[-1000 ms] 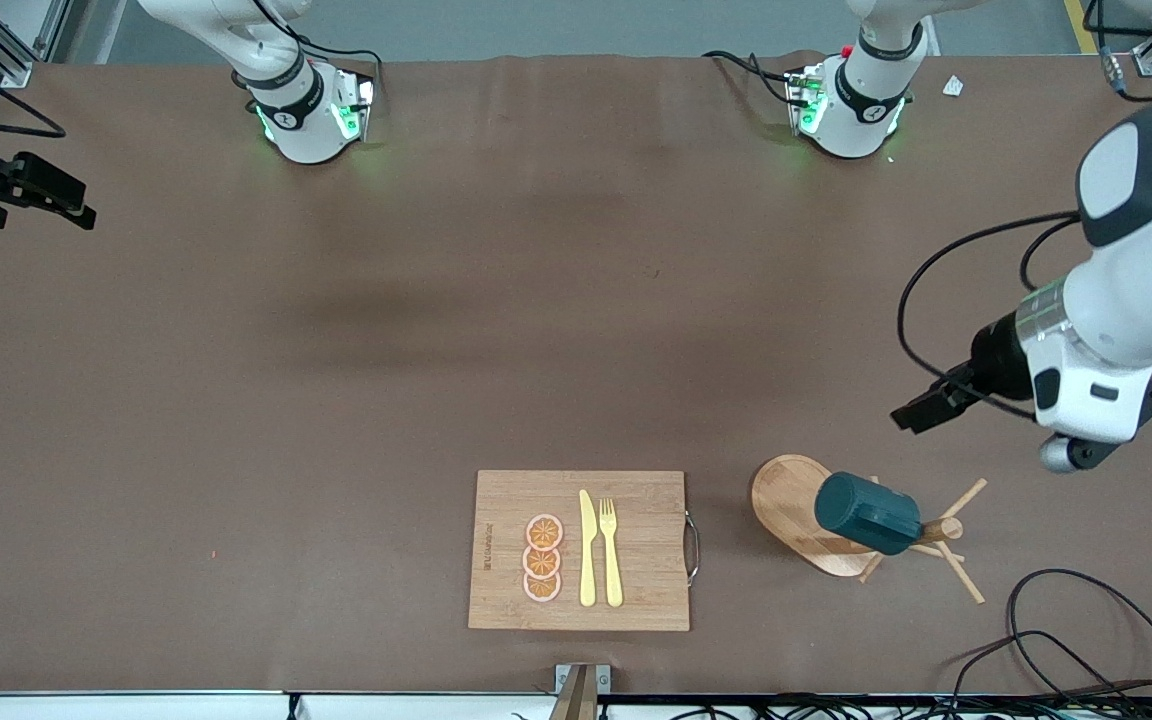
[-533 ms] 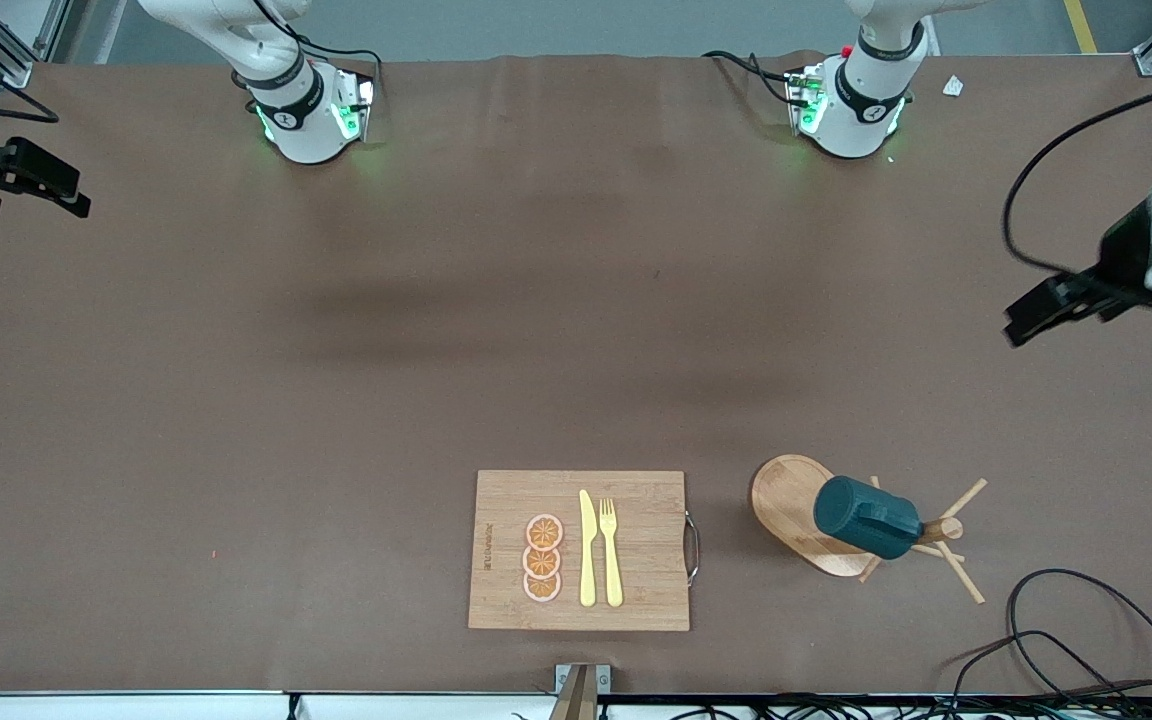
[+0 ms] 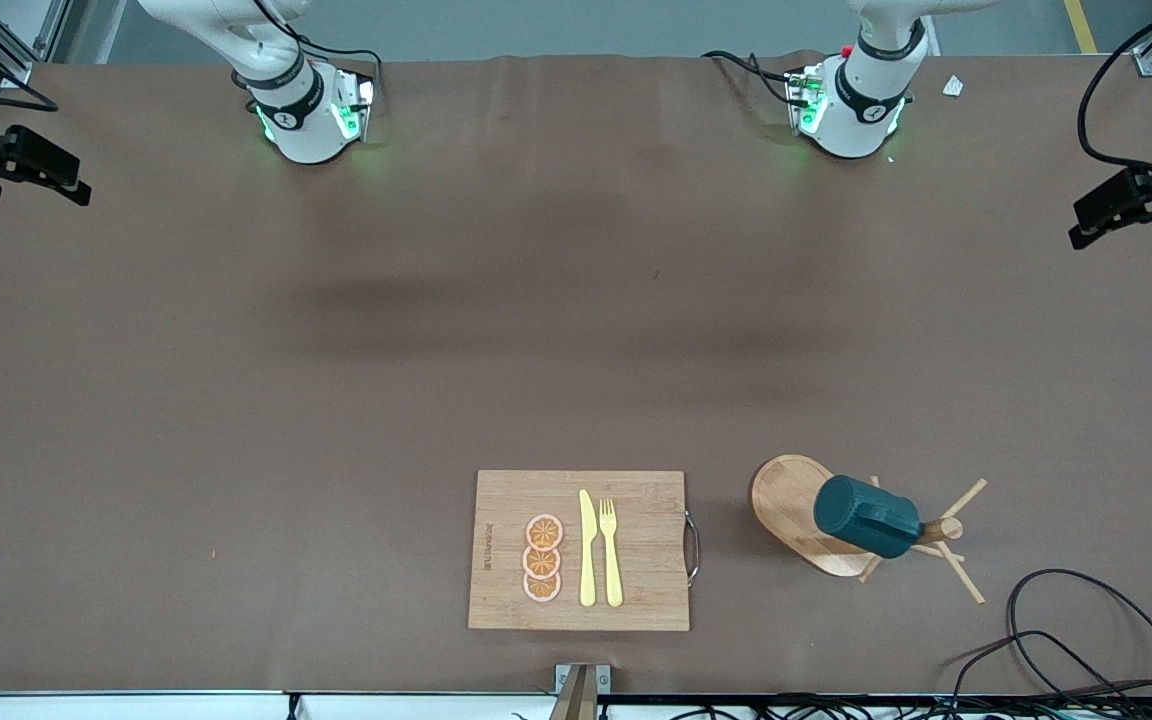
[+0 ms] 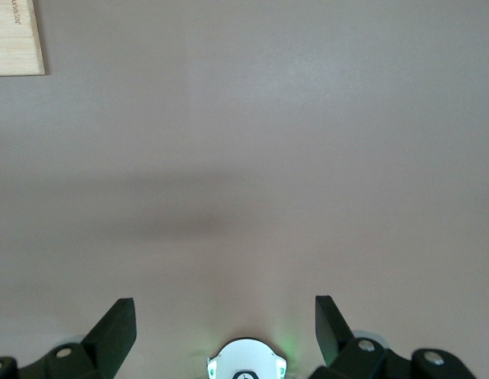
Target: Pass cup and hang on rack
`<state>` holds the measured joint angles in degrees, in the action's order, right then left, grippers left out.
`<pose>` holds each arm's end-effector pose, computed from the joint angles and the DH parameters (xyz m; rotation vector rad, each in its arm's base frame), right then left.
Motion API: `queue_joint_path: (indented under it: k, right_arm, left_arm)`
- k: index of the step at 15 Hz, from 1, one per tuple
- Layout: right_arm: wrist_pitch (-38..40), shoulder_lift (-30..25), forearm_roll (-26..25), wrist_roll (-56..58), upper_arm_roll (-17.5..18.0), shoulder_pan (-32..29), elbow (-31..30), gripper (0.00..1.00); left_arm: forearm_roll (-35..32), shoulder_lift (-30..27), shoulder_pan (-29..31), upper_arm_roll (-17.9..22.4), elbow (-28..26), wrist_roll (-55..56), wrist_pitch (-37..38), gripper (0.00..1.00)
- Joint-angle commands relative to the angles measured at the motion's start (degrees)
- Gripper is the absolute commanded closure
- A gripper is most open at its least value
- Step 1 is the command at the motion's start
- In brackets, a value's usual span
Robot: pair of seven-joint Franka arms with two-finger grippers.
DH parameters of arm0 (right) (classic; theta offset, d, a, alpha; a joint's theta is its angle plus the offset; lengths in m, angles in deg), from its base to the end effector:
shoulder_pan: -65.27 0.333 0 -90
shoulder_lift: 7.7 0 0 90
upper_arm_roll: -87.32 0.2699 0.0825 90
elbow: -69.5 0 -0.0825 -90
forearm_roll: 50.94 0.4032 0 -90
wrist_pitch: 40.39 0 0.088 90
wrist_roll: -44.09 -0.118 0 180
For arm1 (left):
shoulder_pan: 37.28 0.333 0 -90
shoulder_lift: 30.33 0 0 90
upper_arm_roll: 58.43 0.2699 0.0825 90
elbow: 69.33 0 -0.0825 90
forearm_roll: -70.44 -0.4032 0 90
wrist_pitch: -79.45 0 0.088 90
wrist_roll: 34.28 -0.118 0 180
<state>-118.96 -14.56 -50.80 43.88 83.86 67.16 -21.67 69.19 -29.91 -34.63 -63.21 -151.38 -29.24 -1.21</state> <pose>0.5183 -0.0156 0.6066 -3.1265 0.0468 0.1569 0.5573 -0.0177 0.6162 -3.1172 -0.0842 0.0471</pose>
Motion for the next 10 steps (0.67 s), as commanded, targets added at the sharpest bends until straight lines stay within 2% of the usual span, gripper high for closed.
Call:
queue_joint_path:
  k: [1, 3, 7, 10]
  right_arm:
    - [-0.18, -2.02, 0.04, -0.05, 1.34, -1.53, -1.81, 0.00]
    - [-0.36, -2.10, 0.04, -0.05, 3.63, -3.29, -1.99, 0.00]
    - [-0.09, -3.07, 0.22, -0.13, 3.64, -3.03, -2.25, 0.00]
    - [-0.09, -3.77, 1.01, -0.13, 3.20, -2.95, -2.87, 0.00]
  left_arm:
    - [1.34, -3.76, -1.85, 1.43, -4.69, 0.05, -0.54, 0.00]
    - [1.34, -4.90, -1.94, 1.17, -6.18, 0.23, -1.15, 0.00]
    - [2.04, -5.25, -1.59, 0.73, -7.15, 0.14, -2.12, 0.00]
    - [3.63, -7.62, -1.68, 0.73, -10.31, 0.23, -3.00, 0.00]
